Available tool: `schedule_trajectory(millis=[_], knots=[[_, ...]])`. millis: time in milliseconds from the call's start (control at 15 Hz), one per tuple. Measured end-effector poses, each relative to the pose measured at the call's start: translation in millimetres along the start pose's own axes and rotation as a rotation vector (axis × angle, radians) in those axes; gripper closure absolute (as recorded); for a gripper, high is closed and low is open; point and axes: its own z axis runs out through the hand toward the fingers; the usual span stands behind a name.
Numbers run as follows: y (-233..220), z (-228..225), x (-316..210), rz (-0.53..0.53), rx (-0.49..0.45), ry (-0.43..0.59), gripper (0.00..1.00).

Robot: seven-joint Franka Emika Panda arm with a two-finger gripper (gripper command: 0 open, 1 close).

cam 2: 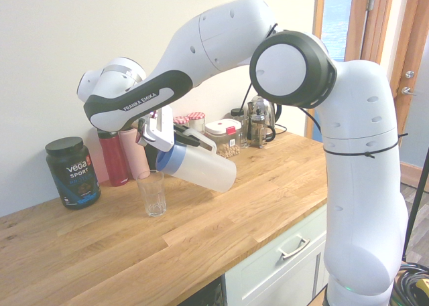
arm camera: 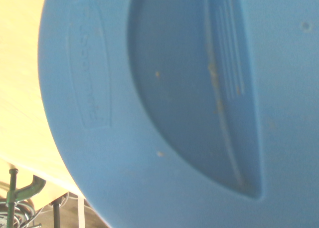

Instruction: Pour me some water

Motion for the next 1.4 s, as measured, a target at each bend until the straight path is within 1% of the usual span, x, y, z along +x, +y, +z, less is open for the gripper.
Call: schedule_trajectory(millis=[133,267,400,533,667,800,867,1000,1133,1200,1400], knots=[[4,-8,0,0.008,0.036,0.024,1.0],[26,-30,-12,0.033,0.133,0.061,1.0],[66,-47,-40,0.051,0.249,0.098,1.0],[115,-44,-75,0.073,0.384,0.135,1.0],[152,-25,-110,0.11,0.525,0.151,1.0],[169,-2,-142,0.151,0.666,0.154,1.0],[174,15,-148,0.18,0.726,0.156,1.0],[182,57,-140,0.266,0.825,0.148,1.0],[177,101,-122,0.365,0.9,0.106,1.0],[171,115,-118,0.412,0.93,0.077,1.0],[165,142,-130,0.557,0.987,0.004,1.0]])
